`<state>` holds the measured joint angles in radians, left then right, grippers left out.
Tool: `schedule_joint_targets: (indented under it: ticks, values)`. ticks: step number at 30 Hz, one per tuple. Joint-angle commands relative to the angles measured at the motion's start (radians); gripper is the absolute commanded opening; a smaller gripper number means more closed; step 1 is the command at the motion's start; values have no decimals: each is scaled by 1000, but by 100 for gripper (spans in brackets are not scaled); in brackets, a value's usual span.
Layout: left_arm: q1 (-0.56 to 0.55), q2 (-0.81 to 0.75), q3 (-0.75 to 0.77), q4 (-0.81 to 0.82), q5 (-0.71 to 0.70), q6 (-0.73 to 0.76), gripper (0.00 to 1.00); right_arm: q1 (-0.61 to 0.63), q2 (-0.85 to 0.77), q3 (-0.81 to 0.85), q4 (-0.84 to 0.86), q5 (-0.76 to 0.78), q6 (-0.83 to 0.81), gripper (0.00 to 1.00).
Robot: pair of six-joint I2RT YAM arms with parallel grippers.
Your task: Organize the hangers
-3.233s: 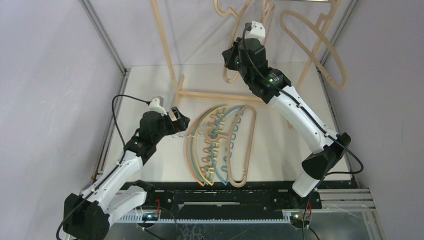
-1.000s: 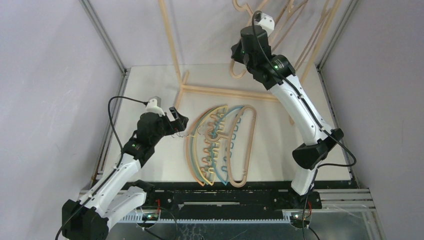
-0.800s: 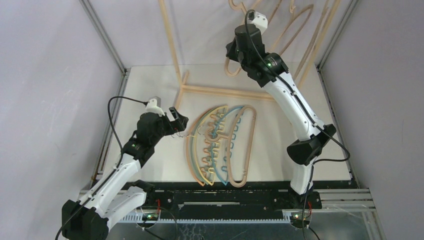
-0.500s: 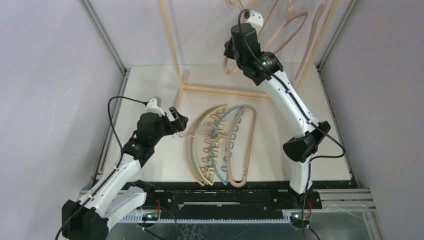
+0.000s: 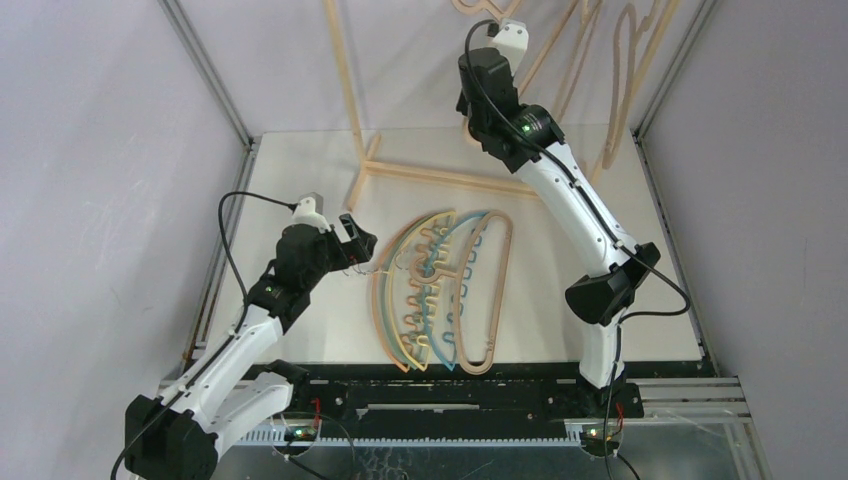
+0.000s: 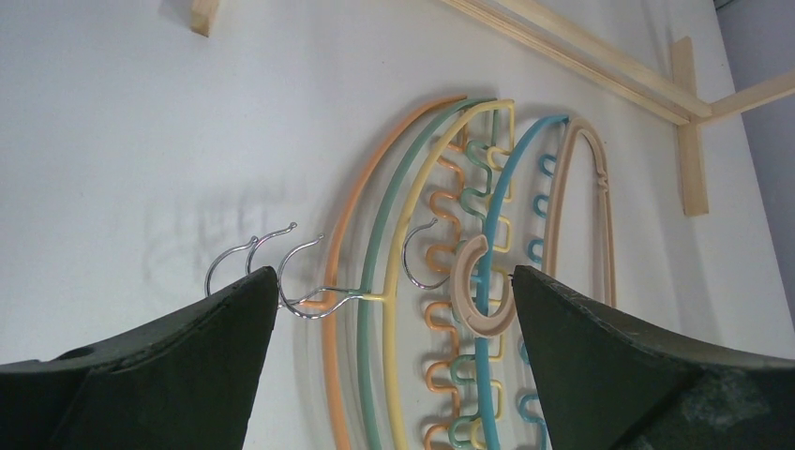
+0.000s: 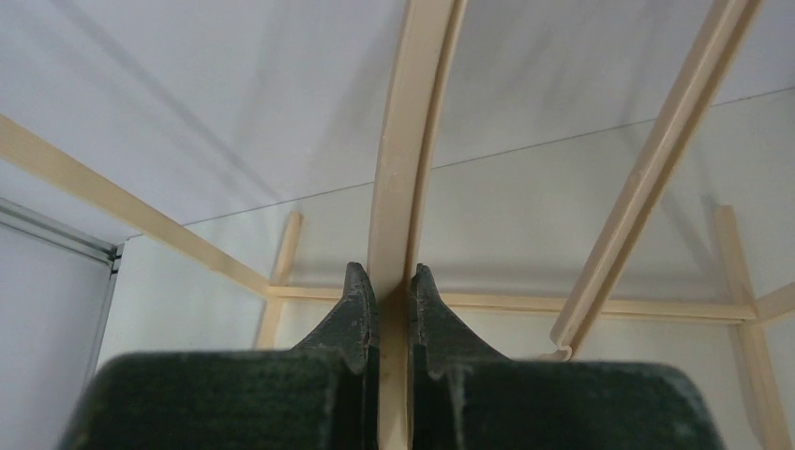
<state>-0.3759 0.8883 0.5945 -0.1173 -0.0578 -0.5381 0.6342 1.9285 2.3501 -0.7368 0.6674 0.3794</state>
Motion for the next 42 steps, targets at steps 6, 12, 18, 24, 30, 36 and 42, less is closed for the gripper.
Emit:
schedule_joint_targets:
  ticks: [6, 12, 18, 24, 30, 36, 42]
  values:
    - [-6, -14, 2, 28, -10, 21, 100, -33, -43, 38, 6, 32, 64, 0]
    - [-6, -12, 1, 33, -7, 21, 100, -28, -61, 30, 25, 76, 56, 0]
    - [-5, -9, -1, 34, -3, 20, 100, -58, -62, 31, 11, 85, 72, 0]
    - [-6, -5, -8, 38, -3, 18, 100, -128, -105, -69, -28, 29, 139, 1]
    - [-5, 5, -7, 41, 1, 17, 100, -144, -191, -217, 25, -9, 154, 25]
    - [-6, 14, -7, 45, 1, 17, 100, -135, -284, -345, 98, -73, 134, 57]
    - [-5, 23, -4, 51, 4, 17, 99, -89, -385, -435, 150, -101, 96, 67]
